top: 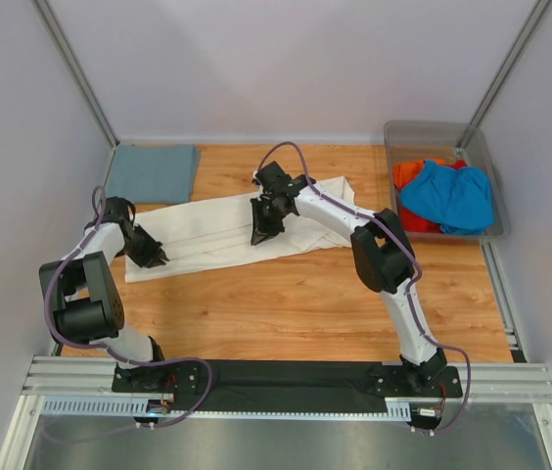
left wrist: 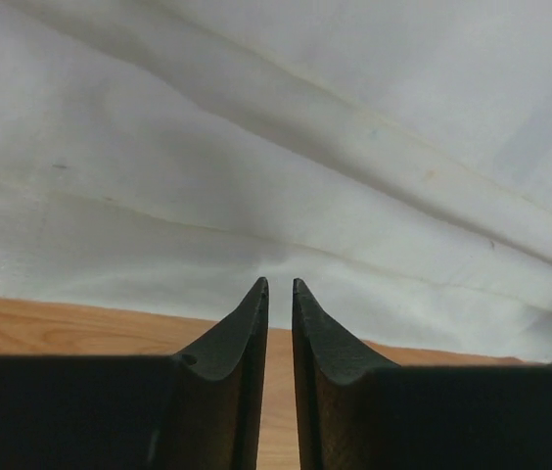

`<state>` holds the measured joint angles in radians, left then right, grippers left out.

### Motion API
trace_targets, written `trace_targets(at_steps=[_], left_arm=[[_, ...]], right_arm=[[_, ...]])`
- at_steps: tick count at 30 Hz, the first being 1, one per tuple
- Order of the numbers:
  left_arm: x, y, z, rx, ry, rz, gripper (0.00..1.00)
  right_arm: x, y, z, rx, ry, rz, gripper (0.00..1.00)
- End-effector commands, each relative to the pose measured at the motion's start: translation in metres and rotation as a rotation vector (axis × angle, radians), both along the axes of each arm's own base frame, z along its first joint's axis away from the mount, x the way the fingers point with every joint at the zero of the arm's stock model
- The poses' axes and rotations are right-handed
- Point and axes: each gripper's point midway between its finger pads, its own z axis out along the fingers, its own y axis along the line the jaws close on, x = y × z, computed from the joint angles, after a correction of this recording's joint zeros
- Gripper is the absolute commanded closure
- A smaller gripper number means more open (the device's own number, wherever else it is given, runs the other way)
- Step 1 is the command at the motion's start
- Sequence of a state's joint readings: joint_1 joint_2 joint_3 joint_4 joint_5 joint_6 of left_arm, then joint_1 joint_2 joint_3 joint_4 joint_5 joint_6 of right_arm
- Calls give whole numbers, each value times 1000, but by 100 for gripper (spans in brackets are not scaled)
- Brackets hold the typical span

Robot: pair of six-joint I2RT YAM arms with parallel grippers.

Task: Fold and stack the t-shirts
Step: Fold the tshirt

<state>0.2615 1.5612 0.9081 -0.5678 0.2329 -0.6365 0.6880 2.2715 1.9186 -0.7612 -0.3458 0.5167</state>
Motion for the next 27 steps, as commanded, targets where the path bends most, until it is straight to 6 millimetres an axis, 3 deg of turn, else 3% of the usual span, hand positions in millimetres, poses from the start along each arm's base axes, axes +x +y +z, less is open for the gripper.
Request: trace_targets(at_steps=[1,6,13,18,22,25,27], left_arm=[[-18,14,4,89,37,33,78],[-34,33,1,135,66,97,82],[-23,46,12,165,19,79,83],[-42,64,23,216,91,134,68],[-55,91,36,296,86,172,49],[-56,99,34,259,118,193,47],[-55,97,32,229,140,192,51]], right_arm=[[7,7,8,31,-29,-7,91],[6,4,4,20,-19,-1,91],[3,1,-1,15,-9,4,91],[0,-2,-1,12,0,11,91],[-2,-4,3,18,-4,8,90],[-3,-4,2,31,4,0,90],[-3,-4,2,42,10,-3,90]])
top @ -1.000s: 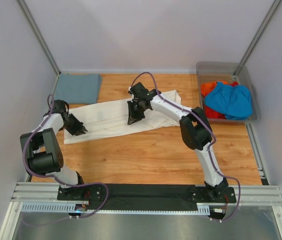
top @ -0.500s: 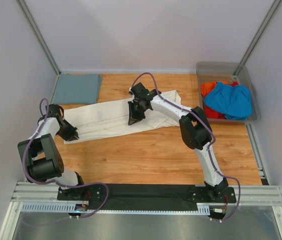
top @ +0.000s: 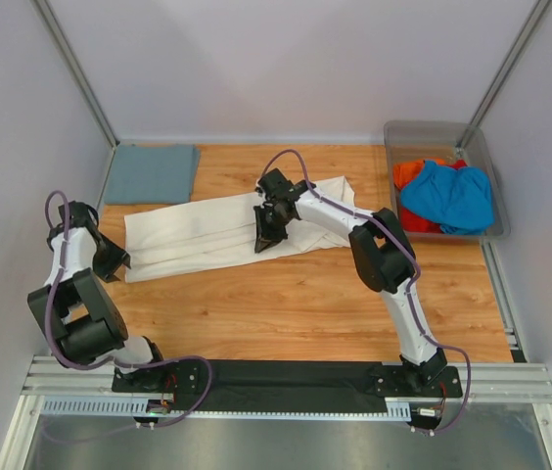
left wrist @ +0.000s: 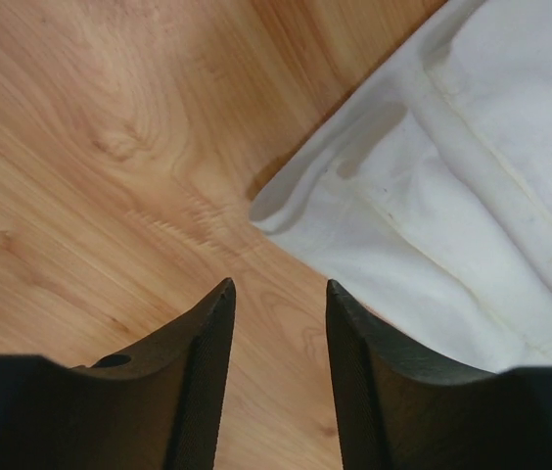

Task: Fold and stack the t-shirts
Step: Fold the tshirt

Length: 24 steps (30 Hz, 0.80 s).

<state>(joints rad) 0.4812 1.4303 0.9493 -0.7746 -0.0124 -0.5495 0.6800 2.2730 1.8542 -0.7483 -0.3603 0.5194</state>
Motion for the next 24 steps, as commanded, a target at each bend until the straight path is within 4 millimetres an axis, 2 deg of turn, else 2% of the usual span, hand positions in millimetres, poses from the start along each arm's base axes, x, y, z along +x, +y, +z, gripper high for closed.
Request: trace_targets(at_steps=[1,8,15,24], left_arm=[[2,3,4,-17,27,-8,52],[7,-7,-8,-90,30,32,56],[14,-5,-15,-113,43,65,59],[11,0,-23,-100,86,121,58]], right_arm=[[8,6,23,68,-43,-1,90],[14,2,29,84,-62,-12,91],[17,-3,25,87,-56,-19,91],[21,-3,25,102,-50,-20,91]])
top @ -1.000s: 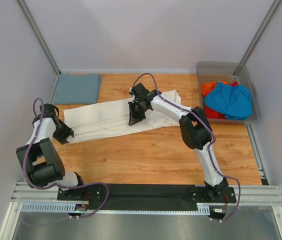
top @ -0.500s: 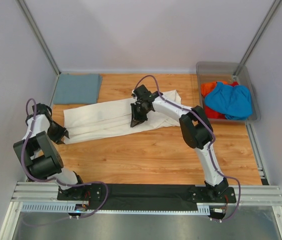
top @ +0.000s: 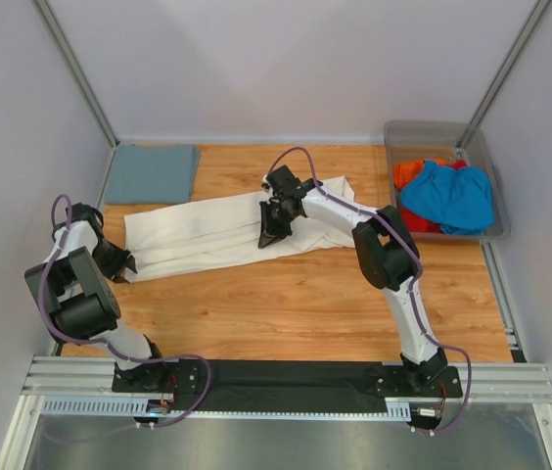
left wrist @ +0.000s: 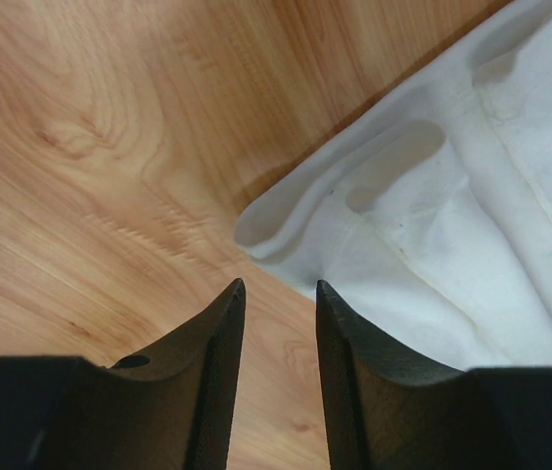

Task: Fold and stack the t-shirts
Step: Fold the tshirt

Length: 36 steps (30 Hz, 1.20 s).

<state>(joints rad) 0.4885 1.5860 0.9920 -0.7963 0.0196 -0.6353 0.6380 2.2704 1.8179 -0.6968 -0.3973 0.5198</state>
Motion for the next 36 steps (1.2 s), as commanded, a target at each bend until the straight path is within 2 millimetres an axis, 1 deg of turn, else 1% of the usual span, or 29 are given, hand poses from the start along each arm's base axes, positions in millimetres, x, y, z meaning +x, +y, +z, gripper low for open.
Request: trace_targets(at_steps=[1,6,9,10,11,12,13,14,15,16,17,22,24,27,29,31,33,34,36], left_arm=[[8,6,4,11,-5,43,58],[7,6,-1,5,13,40,59],[4,5,-4,0,26,37,64],[4,5,-3,3,22,34,69],[2,4,-2,2,20,32,82],[0,3,-1,4,21,34,85],[-2,8,2,37,22,36,87],[-7,6,1,37,29,34,92],[-8,6,2,43,31,36,93],[-12,6,2,46,34,39,98],[-14,5,2,45,37,37,100],[-20,0,-3,34,45,34,100],[-21,-1,-5,33,48,33,100],[-27,-1,-6,41,64,29,100],[-21,-4,1,24,26,11,100],[-11,-7,16,28,-43,-26,100],[-5,-9,29,60,-67,-62,95],[3,-13,40,76,-102,-94,88],[17,-19,47,84,-160,-139,78]], right_arm=[[9,7,29,64,-60,4,91],[10,5,30,66,-63,6,91],[11,4,30,67,-62,7,91],[11,4,29,66,-60,4,91],[11,4,29,66,-60,4,91],[11,4,28,66,-57,5,91],[11,4,27,65,-55,5,91],[10,4,26,63,-52,4,91],[10,4,25,63,-47,2,91],[10,4,23,62,-43,1,91],[9,4,22,61,-37,0,91],[3,9,13,86,36,-19,93],[2,10,10,91,52,-23,96],[-3,12,7,109,82,-28,99],[-7,10,3,105,97,-33,99],[-11,5,-5,88,112,-40,100],[-15,4,-13,77,130,-41,100],[-16,4,-16,75,141,-41,100],[-19,2,-24,62,159,-43,100]])
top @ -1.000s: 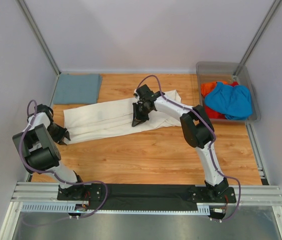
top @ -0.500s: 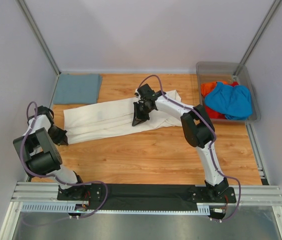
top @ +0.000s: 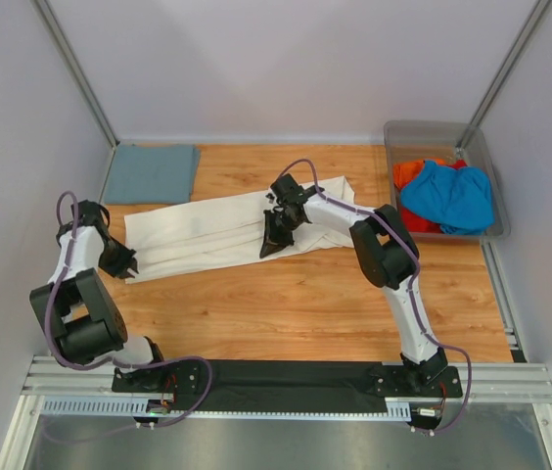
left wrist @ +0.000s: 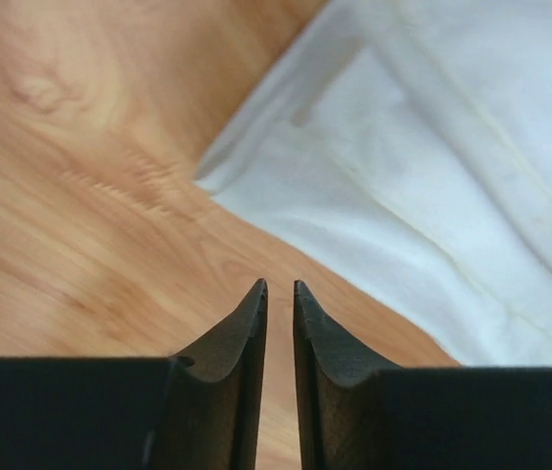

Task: Fold and stack the t-shirts
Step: Fold the tshirt

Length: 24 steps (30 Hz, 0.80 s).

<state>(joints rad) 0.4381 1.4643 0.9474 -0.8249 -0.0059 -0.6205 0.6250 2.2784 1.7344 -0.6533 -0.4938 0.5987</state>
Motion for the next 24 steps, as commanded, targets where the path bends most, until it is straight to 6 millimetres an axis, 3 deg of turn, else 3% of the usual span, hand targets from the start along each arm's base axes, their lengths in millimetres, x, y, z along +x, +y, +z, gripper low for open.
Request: trace_targets(at_steps=[1,4,7,12,16,21,24], left_arm=[[35,-17,32,-15,-173,-117,76],[52,-26,24,-76,-201,-130,78],[51,-20,7,-76,-134,-103,84],[39,-13,-17,-44,-55,-107,87],[48,-15,-21,-63,-80,-123,87],[59,-14,-19,-68,-100,-130,87],[55,-14,-24,-74,-77,-126,88]], right_arm=[[-2,2,-11,11,32,-7,100],[-6,-1,-18,-1,51,-7,100],[-7,-1,-15,0,52,-2,100],[12,14,18,68,-40,-4,99],[27,32,34,137,-84,-22,97],[38,44,22,156,-78,-69,97],[43,48,12,155,-65,-91,97]])
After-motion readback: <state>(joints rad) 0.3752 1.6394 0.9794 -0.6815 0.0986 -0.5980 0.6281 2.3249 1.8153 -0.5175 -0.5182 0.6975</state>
